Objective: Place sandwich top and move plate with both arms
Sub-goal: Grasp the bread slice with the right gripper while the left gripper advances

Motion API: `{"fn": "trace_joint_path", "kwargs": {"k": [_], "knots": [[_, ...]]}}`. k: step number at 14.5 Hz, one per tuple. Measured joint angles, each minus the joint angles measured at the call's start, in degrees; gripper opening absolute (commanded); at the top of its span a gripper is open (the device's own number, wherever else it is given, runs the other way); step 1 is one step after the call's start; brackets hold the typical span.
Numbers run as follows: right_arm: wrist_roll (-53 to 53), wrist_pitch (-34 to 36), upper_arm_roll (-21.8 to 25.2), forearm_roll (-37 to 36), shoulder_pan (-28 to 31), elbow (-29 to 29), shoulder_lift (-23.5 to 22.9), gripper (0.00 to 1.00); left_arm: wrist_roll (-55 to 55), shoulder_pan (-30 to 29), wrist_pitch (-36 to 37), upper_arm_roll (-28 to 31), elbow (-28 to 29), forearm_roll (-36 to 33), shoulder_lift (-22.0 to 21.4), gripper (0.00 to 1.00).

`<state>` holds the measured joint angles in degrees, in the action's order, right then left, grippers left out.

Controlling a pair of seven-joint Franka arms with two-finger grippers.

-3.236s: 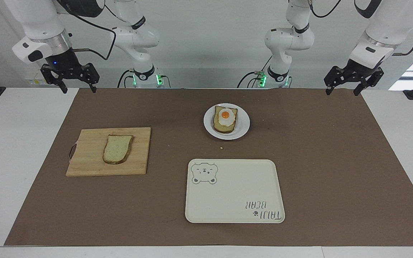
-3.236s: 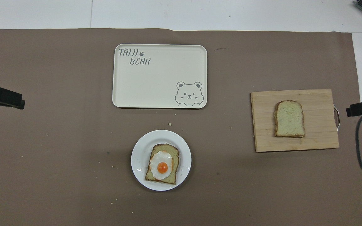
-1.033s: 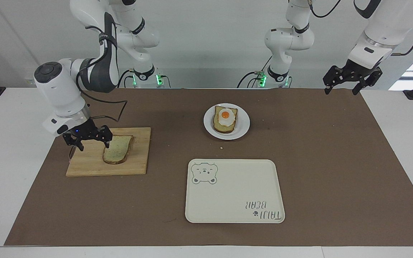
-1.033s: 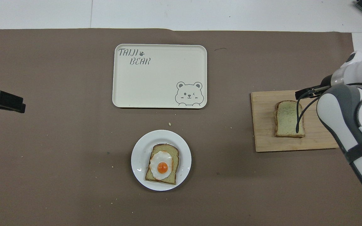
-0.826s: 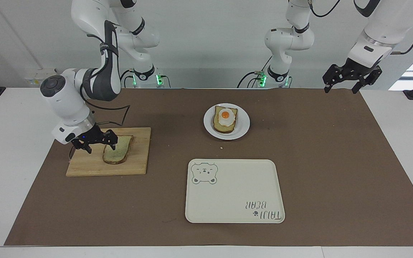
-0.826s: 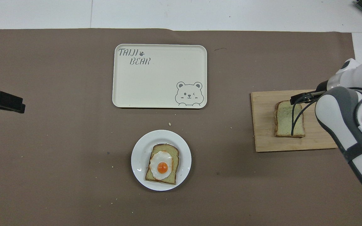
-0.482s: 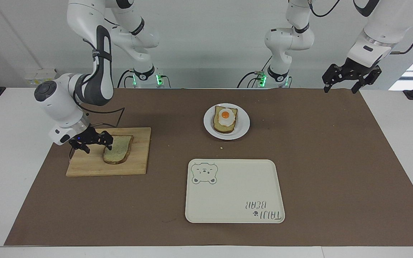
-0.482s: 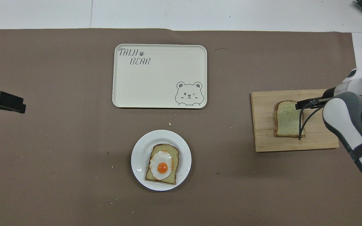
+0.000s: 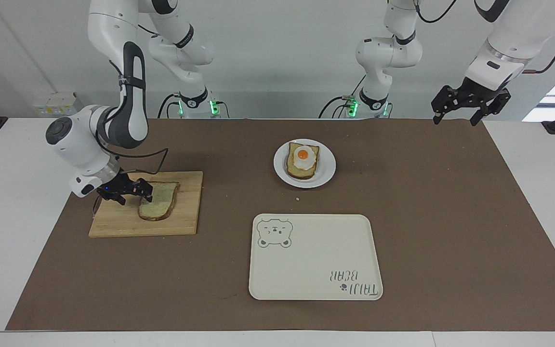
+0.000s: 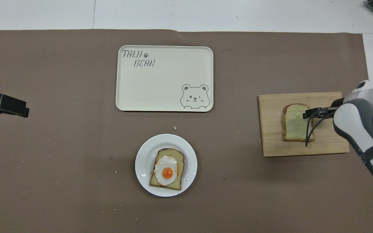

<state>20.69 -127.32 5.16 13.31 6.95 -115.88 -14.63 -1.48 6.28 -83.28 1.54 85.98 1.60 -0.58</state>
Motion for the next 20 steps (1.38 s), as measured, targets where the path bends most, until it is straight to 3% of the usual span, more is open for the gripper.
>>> {"fn": "trace_joint_path", "kwargs": {"k": [5, 7, 9, 10, 11, 12, 13, 17, 20], "knots": [[0.0, -0.23, -0.01, 2.57, 0.02, -0.87, -0.11, 0.8, 0.0, 0.0, 0.0, -0.04, 0.09, 0.6, -0.01, 1.0], [0.0, -0.24, -0.01, 2.69, 0.02, -1.15, -0.13, 0.62, -0.01, 0.0, -0.06, -0.01, 0.35, 1.33, -0.13, 1.0], [0.0, -0.39, -0.02, 2.79, 0.02, -1.37, -0.19, 0.57, -0.01, -0.01, -0.74, 0.17, 2.0, 3.68, -0.76, 1.0], [0.0, -0.76, -0.04, 2.83, 0.02, -1.58, -0.19, 0.48, -0.11, -0.09, -2.28, 0.31, 4.04, 5.18, -1.57, 1.0], [0.0, -0.96, -0.06, 2.96, 0.02, -1.74, -0.19, 0.23, -0.89, -0.26, -4.17, 0.42, 6.62, 6.9, -2.56, 1.0], [0.0, -1.02, -0.08, 3.07, 0.02, -1.79, -0.19, 0.06, -2.61, -0.56, -6.02, 0.42, 9.61, 8.82, -3.64, 1.0], [0.0, -1.01, -0.17, 3.36, 0.01, -1.79, -0.18, 0.0, -4.52, -0.74, -7.43, 0.44, 12.48, 10.65, -4.57, 1.0], [0.0, -1.01, -0.33, 3.54, -0.02, -1.78, 0.02, 0.0, -10.7, -0.82, -12.95, 0.31, 22.3, 18.46, -6.44, 1.0], [0.0, -1.0, -0.3, 3.54, -0.02, -1.74, 0.02, 0.0, -12.29, -0.75, -16.18, -0.18, 26.55, 21.72, -6.77, 1.0]]}}
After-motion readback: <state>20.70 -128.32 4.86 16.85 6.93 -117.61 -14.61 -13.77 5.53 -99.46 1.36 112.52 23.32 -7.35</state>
